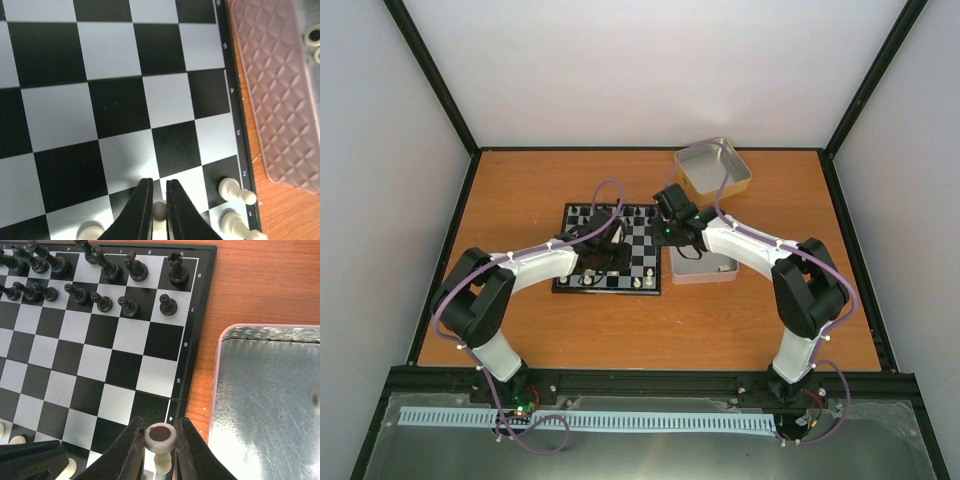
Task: Set up the chess pieces on the board
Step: Place the chess piece on the chessboard.
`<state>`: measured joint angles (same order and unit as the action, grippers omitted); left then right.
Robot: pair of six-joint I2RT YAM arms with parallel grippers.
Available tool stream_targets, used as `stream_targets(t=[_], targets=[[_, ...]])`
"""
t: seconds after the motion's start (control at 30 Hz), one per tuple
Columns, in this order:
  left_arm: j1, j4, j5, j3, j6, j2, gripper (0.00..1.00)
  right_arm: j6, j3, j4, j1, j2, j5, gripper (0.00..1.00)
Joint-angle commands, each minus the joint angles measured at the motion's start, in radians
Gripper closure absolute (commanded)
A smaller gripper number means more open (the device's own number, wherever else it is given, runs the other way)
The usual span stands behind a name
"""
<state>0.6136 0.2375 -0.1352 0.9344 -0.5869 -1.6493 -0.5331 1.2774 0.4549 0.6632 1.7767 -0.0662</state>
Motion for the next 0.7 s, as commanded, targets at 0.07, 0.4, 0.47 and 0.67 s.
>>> stream_targets(t=[0.07, 0.4, 0.47, 0.67], targets=[[0.018, 0.055, 0.08, 0.04, 0.032, -0.032, 0.98, -0.016, -0.01, -0.026, -0.013, -0.03, 0.01, 0.84], [0.018, 0.045, 0.067, 0.042, 0.035, -0.034, 0.86, -0.02, -0.016, -0.028, -0.016, -0.047, 0.035, 0.84], [0.018, 0.044, 0.067, 0.041, 0.035, -0.032, 0.86, -0.023, -0.02, -0.031, -0.017, -0.055, 0.041, 0.84], [0.018, 0.046, 0.056, 0.044, 0.038, -0.012, 0.88, -0.032, -0.034, -0.039, -0.023, -0.074, 0.058, 0.84]])
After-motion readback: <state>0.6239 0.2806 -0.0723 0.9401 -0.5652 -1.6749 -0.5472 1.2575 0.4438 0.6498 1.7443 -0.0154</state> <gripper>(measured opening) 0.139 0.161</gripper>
